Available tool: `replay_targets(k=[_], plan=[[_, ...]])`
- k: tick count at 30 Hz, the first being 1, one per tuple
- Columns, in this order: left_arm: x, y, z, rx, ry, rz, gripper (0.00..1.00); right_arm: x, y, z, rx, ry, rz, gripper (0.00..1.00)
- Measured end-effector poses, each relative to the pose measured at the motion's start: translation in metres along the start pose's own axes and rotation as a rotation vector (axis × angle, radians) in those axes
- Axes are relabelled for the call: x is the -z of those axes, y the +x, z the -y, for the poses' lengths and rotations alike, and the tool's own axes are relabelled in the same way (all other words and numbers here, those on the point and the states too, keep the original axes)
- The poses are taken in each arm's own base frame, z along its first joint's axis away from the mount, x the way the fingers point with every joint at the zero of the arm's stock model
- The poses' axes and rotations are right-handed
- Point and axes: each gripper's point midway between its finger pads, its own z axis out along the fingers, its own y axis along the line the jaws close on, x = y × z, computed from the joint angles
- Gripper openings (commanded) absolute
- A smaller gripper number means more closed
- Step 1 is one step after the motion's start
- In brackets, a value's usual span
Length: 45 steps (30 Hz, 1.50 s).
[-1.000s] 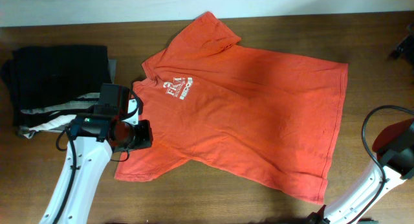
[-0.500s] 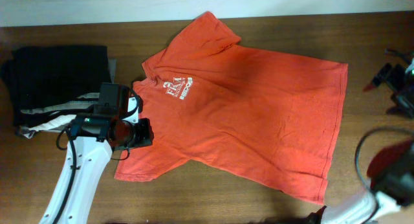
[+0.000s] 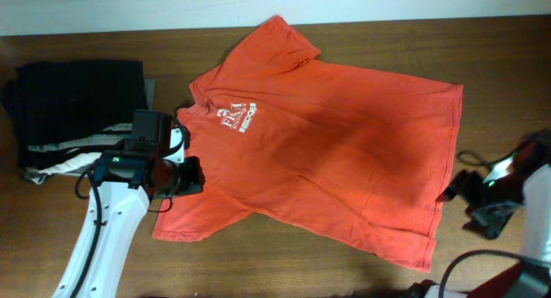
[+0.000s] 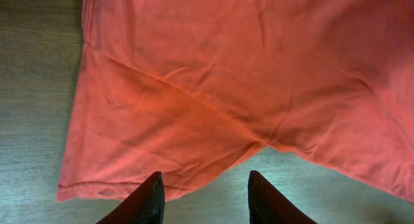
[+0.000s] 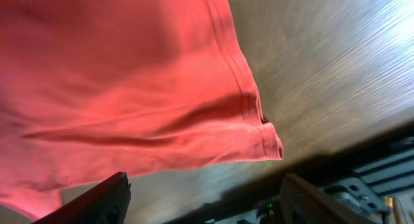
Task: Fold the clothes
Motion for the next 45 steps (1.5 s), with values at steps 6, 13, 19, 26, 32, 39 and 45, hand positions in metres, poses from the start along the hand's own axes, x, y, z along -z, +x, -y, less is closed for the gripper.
replay_targets(k=[6, 13, 19, 26, 32, 39, 45], plan=[[0.000, 0.000, 0.000, 0.000, 0.000, 0.000, 0.42, -0.043, 0.004, 0.012, -0.103, 0.009, -0.013, 0.79], [0.000, 0.000, 0.000, 0.000, 0.000, 0.000, 0.42, -0.085, 0.007, 0.028, -0.226, 0.037, 0.016, 0.75], [0.000, 0.000, 0.000, 0.000, 0.000, 0.000, 0.43, -0.106, 0.027, 0.043, -0.279, 0.080, -0.028, 0.75], [0.000, 0.000, 0.000, 0.000, 0.000, 0.001, 0.43, -0.105, 0.014, 0.046, -0.292, 0.097, 0.037, 0.58], [0.000, -0.001, 0.000, -0.001, 0.001, 0.005, 0.43, -0.102, 0.000, 0.050, -0.282, 0.116, 0.106, 0.52], [0.000, -0.004, 0.001, -0.003, 0.004, 0.015, 0.43, -0.087, -0.012, 0.048, -0.206, 0.138, 0.123, 0.32], [0.000, -0.004, 0.001, -0.003, 0.005, 0.018, 0.43, -0.021, -0.048, 0.024, -0.141, 0.111, 0.215, 0.22]])
